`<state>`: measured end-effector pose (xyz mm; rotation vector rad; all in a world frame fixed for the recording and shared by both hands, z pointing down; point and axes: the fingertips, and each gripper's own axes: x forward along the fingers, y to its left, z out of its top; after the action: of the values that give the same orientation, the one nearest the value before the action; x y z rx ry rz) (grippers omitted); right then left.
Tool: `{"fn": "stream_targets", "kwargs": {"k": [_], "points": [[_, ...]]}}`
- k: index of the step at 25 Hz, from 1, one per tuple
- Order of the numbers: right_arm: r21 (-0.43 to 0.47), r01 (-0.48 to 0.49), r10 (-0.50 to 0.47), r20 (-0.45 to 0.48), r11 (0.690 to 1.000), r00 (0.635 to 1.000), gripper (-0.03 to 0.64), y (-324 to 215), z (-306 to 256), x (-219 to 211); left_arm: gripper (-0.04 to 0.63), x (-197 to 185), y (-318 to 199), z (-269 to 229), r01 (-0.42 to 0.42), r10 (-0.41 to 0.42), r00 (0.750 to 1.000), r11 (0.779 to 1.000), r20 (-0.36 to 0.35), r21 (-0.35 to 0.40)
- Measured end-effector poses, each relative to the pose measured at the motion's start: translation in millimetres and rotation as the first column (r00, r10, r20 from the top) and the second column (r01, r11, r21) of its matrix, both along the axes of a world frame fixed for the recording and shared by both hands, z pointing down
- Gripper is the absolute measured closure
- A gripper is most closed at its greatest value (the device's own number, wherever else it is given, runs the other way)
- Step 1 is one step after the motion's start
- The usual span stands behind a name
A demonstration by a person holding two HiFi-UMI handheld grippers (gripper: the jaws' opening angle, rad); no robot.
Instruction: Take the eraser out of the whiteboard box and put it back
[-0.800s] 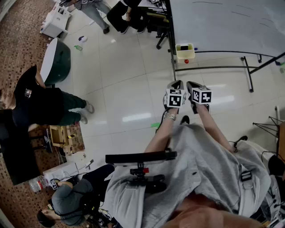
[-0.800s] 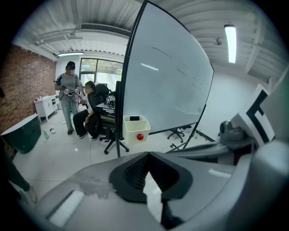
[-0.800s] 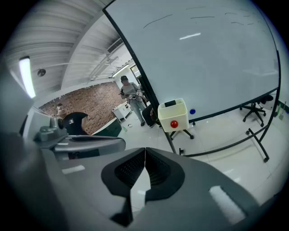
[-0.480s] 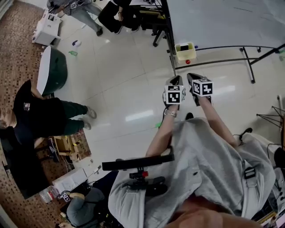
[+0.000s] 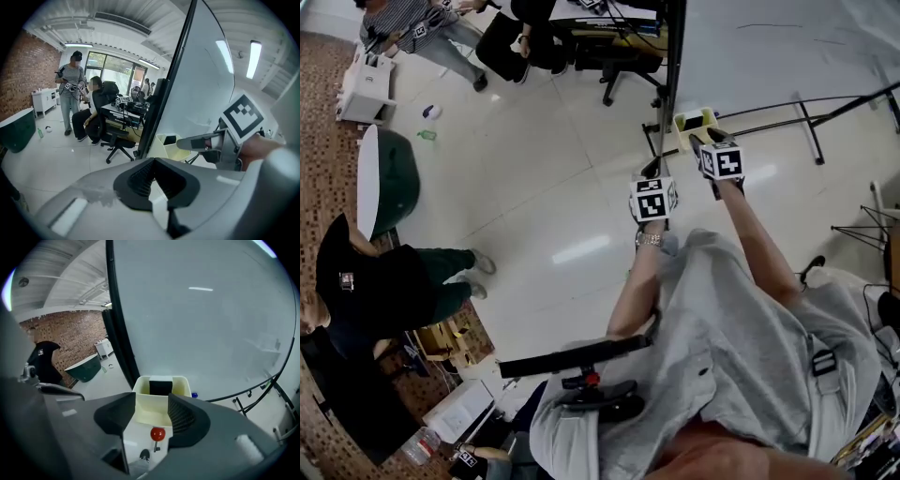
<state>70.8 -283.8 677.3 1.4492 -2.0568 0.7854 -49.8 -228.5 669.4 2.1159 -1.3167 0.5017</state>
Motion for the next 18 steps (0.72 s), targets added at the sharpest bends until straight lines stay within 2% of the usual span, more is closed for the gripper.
{"fn": "stream_targets", "kwargs": {"k": [5,9,13,18], "points": [[-0.048,-0.016,0.015,-0.04,0.999,0.999,0.363,-31.2,16.0,12.4,0.591,8.8,-18.4,8.4,-0.027,0.027,1.0,0.999,-0.01,-0.027],[-0.102,0.004,-0.006,-0.018,0.995,1.0,0.333,-50.1,28.9,2.8,0.591,5.4,-40.6,-2.9,-0.024,0.024,1.0,1.0,-0.004,-0.009],[-0.138,-0.014,0.007,-0.046,0.99,0.999,0.332,-61.7,40.1,3.9,0.591,-1.3,-55.9,-9.2,-0.002,0.002,1.0,1.0,-0.003,0.002],[-0.154,0.041,-0.047,-0.039,0.987,0.998,0.342,-64.5,37.8,3.0,0.591,-1.8,-69.4,-8.6,0.004,-0.004,1.0,1.0,-0.014,-0.001]]}}
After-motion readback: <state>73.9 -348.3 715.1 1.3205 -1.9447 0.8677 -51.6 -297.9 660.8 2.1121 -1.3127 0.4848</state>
